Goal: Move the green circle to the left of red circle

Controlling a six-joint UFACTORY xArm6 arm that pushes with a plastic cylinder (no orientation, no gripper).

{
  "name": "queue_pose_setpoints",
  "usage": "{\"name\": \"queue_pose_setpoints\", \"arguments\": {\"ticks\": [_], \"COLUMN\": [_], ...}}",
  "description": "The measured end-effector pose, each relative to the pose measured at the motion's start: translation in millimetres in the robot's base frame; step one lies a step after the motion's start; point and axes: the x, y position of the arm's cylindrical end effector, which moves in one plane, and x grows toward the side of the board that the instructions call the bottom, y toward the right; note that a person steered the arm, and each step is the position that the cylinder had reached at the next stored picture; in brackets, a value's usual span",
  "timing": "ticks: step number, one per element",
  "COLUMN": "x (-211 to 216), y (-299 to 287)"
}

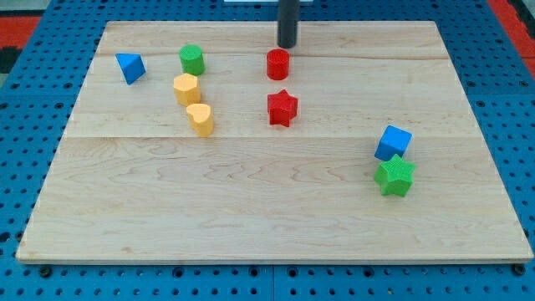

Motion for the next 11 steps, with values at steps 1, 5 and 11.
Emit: {"name": "queue_pose_setpoints", "arguments": {"ticks": [1,5,11], "x": [-7.6,77.1,82.1], "y": [-82.7,-156.7,20.4]}}
